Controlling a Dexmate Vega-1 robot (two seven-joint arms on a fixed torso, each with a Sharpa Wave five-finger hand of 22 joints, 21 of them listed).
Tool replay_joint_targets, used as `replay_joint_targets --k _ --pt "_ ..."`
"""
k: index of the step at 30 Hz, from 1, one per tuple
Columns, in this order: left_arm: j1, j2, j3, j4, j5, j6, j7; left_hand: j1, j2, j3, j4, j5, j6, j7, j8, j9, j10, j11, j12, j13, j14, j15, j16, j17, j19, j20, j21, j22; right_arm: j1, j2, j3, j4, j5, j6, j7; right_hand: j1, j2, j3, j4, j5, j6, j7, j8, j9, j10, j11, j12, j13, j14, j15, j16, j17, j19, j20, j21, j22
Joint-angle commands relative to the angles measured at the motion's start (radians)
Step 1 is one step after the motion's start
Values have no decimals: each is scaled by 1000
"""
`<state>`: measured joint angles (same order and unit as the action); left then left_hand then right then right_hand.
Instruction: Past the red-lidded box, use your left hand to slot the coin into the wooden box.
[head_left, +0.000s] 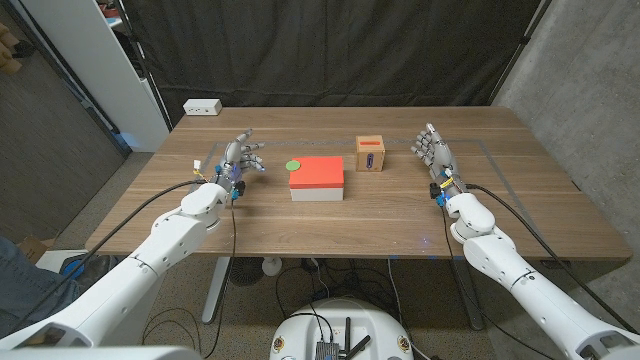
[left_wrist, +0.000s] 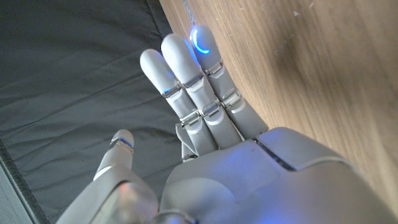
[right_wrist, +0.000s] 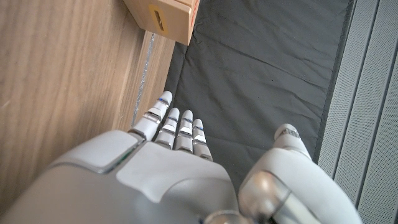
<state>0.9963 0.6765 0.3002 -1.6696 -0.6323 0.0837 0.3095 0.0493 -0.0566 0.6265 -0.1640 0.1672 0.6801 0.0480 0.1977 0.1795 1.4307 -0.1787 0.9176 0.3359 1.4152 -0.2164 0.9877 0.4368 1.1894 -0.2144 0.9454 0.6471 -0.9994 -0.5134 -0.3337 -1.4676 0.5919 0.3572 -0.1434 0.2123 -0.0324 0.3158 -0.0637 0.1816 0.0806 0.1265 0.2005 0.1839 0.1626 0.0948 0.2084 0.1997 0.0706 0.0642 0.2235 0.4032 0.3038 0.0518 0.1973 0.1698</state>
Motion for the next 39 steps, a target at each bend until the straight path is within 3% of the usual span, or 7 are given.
replay_joint_targets --k 1,6,13,15,17,31,39 --pt "48 23 -34 -84 -48 94 57 54 -22 60 -11 13 31 -5 -2 1 3 -9 141 18 4 2 180 83 44 -1 85 130 -48 9 14 -54 -26 23 -61 2 12 5 -8 1 12 5 10 1 15 3 6 2 10 1 3 0 5 3 5 5" --pt "64 23 -49 -100 -82 109 61 117 -9 120 -20 25 76 -5 7 2 4 -12 244 30 -4 3 271 109 47 -1 152 251 -67 7 17 -76 -38 21 -81 3 14 5 -10 1 19 2 12 1 23 3 8 1 10 3 3 -1 5 4 5 5" --pt "71 5 -50 -120 -108 126 91 320 -16 191 -31 47 123 -10 11 5 0 -20 386 49 -2 6 374 96 29 -1 203 336 -89 9 21 -85 -36 27 -86 5 17 6 -14 0 25 0 12 1 33 3 10 0 13 2 4 -3 5 5 4 5" --pt "74 -2 -47 -134 -102 141 130 386 -32 205 -18 53 129 -12 4 7 -2 -22 427 14 -8 6 419 75 1 3 315 519 -94 16 22 -78 -32 41 -82 5 17 6 -15 0 26 0 12 1 36 3 10 0 15 2 4 -3 5 6 4 5" --pt "74 -3 -45 -148 -104 167 159 415 -32 215 -23 58 143 -15 7 7 -3 -22 441 0 -5 6 435 66 -8 2 360 582 -98 28 25 -72 -18 56 -77 6 18 6 -16 -1 29 -2 12 1 38 3 10 0 16 3 5 -3 6 6 4 5" --pt "86 12 -102 -296 -239 422 344 637 -51 246 -28 66 254 -56 54 29 3 -21 552 -36 -7 10 530 9 -64 2 563 594 -139 -30 68 -117 -14 44 -68 8 22 6 -22 -2 37 0 12 2 37 7 7 -1 10 2 1 -6 2 6 2 6" --pt "71 76 -173 -321 -419 575 315 657 -61 228 -15 60 271 -74 92 60 0 -21 574 -56 -9 10 550 -15 -85 3 572 585 -147 -74 93 -110 36 19 -6 9 24 6 -25 -2 41 1 12 2 39 6 6 -1 8 1 0 -7 0 6 1 6"
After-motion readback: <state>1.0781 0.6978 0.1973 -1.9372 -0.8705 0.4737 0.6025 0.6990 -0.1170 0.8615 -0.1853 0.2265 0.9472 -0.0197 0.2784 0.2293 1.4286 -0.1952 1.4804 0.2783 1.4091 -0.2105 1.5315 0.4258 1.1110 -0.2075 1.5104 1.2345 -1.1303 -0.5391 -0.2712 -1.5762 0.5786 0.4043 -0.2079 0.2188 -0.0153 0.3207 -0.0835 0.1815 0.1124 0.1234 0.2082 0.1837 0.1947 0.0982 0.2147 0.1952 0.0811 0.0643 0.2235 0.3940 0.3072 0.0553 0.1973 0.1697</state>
